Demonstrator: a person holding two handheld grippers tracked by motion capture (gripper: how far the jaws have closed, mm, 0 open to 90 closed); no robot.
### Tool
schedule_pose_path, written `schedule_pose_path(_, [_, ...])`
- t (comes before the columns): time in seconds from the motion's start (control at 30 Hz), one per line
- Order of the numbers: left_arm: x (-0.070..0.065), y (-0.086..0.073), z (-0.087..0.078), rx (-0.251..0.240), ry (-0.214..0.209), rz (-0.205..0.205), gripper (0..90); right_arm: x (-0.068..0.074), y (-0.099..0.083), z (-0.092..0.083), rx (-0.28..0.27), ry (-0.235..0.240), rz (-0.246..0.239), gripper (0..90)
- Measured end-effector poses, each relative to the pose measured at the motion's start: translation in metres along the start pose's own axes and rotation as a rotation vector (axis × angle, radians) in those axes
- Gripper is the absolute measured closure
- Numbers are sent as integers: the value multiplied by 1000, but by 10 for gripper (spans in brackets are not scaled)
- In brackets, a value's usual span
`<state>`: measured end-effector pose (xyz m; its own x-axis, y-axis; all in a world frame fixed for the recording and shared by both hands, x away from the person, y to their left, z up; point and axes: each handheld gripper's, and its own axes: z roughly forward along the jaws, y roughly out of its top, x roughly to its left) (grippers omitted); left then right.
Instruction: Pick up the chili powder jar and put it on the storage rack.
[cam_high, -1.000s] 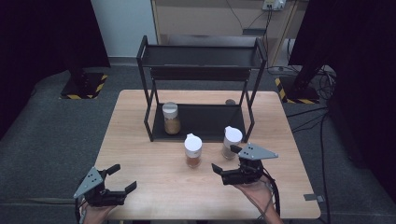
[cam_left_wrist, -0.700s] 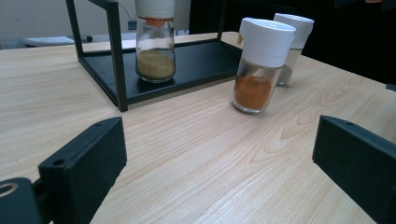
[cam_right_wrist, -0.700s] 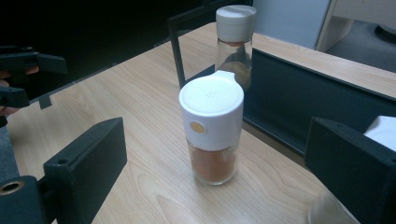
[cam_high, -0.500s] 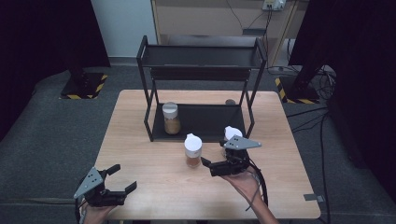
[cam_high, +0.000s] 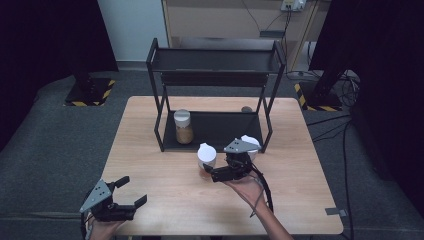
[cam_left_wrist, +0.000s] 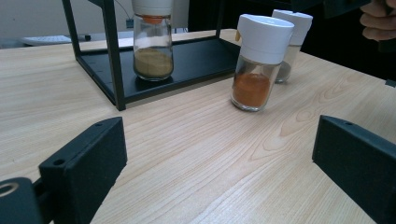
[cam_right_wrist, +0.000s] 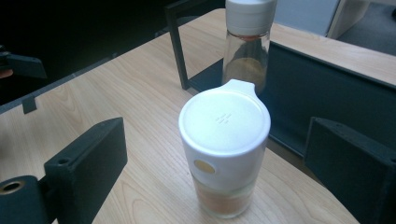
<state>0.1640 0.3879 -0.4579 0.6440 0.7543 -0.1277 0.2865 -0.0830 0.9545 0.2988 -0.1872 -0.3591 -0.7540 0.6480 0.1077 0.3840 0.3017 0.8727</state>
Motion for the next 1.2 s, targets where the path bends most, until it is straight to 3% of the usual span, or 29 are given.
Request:
schedule_pose_path(0.57, [0, 0, 0, 4, -4, 2, 21, 7, 1, 47, 61, -29, 9, 88])
schedule_pose_path(0.87, [0, 0, 1, 5, -5, 2, 21, 9, -1, 61, 73, -61, 17, 113])
schedule_pose_path(1.07, [0, 0, 1, 4, -5, 1, 21, 11, -1, 65, 76, -73, 17, 180])
schedule_pose_path(1.2, [0, 0, 1, 3, -5, 2, 21, 19, -3, 66, 65, -108, -12, 296])
